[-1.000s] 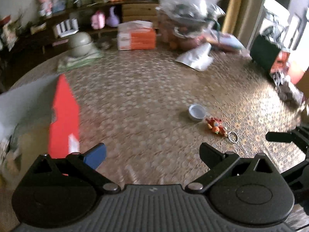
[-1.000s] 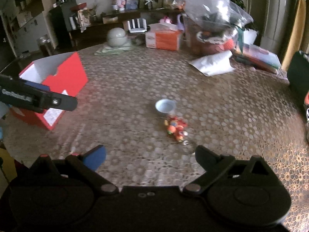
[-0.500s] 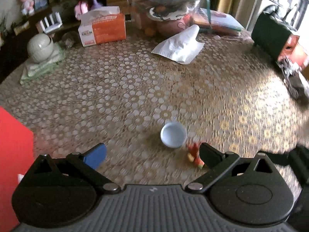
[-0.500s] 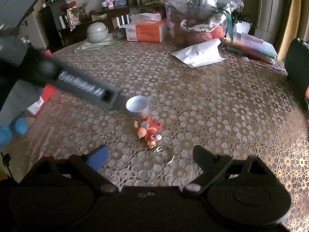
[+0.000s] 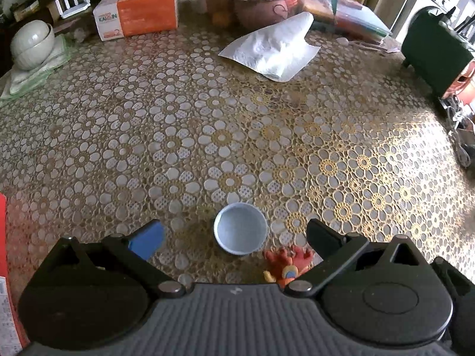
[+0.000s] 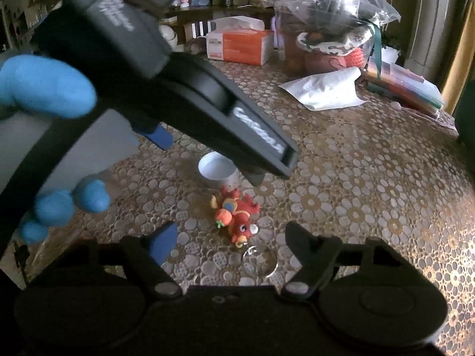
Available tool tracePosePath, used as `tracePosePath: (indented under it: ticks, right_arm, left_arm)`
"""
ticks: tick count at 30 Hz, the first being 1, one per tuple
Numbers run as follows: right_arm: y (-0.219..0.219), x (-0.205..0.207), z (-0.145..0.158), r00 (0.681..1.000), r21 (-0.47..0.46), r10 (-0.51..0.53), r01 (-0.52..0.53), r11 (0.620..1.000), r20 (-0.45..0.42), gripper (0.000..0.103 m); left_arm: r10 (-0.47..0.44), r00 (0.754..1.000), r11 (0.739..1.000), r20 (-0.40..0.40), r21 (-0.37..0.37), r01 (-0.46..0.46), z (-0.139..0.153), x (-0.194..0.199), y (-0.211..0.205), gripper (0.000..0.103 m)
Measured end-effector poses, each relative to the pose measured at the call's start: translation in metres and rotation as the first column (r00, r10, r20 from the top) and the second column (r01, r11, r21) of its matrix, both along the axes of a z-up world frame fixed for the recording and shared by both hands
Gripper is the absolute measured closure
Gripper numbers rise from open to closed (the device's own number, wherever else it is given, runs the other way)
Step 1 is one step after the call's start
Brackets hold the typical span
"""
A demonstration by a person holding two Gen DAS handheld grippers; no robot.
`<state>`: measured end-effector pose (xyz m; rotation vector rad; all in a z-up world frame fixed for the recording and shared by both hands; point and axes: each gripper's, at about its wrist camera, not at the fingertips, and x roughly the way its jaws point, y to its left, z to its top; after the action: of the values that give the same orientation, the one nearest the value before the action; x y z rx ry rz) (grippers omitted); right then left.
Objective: Organize objects
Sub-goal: 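Grasp the small white cup with the left gripper while the right gripper grasps the orange keychain toy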
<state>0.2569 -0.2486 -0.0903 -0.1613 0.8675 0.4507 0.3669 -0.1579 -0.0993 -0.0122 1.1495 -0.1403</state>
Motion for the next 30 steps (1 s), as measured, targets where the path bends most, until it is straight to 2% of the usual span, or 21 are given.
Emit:
tracePosePath:
  ticks: [4, 6, 8, 12, 14, 15, 17, 20, 25, 30]
  right_arm:
    - [0.001, 0.007, -0.004, 1.000, 0.000, 0.004, -0.004, 1.000, -0.001, 0.036]
    - [0.000, 0.010, -0.006, 1.000, 0.006, -0.003, 0.003, 1.000, -0.012, 0.039]
    - [0.001, 0.013, -0.009, 1.000, 0.005, -0.008, 0.008, 1.000, -0.022, 0.042]
    - [0.006, 0.013, -0.012, 1.000, -0.016, -0.004, 0.004, 1.000, -0.015, 0.045]
    - [0.008, 0.012, -0.014, 1.000, -0.034, -0.006, 0.006, 0.999, -0.001, 0.049]
    - [0.009, 0.011, -0.014, 1.000, -0.041, -0.003, 0.003, 0.999, 0.007, 0.050]
    - [0.010, 0.010, -0.014, 1.000, -0.040, 0.000, 0.000, 0.999, 0.012, 0.061]
    - [0.009, 0.010, -0.013, 1.000, -0.044, -0.001, 0.001, 0.999, 0.021, 0.069]
    - [0.008, 0.007, -0.010, 0.999, -0.057, -0.021, 0.023, 0.998, 0.031, 0.069]
    - [0.002, 0.003, -0.002, 0.999, -0.027, -0.044, 0.045, 0.999, 0.016, 0.069]
  left_arm:
    - [0.004, 1.000, 1.000, 0.003, -0.013, -0.004, -0.004, 0.001, -0.002, 0.001]
    - [-0.001, 1.000, 1.000, 0.010, -0.010, 0.001, -0.005, 0.001, -0.003, 0.006]
    - [-0.001, 1.000, 1.000, 0.005, -0.008, 0.001, -0.008, 0.002, -0.005, 0.023]
    - [-0.019, 0.999, 1.000, 0.025, 0.010, 0.019, -0.007, 0.000, -0.009, 0.034]
    - [-0.027, 0.999, 0.999, 0.041, 0.040, 0.026, -0.005, -0.004, -0.012, 0.049]
    - [-0.031, 0.998, 0.998, 0.047, 0.047, 0.029, -0.005, -0.004, -0.012, 0.052]
    - [-0.027, 0.998, 0.998, 0.051, 0.051, 0.025, -0.004, -0.005, -0.010, 0.064]
    - [-0.026, 0.998, 0.999, 0.053, 0.046, 0.023, -0.004, -0.005, -0.005, 0.065]
    - [-0.004, 0.998, 0.999, 0.062, 0.034, 0.002, 0.001, -0.008, 0.008, 0.065]
    - [0.005, 0.998, 1.000, 0.066, 0.023, -0.007, 0.010, -0.018, 0.023, 0.065]
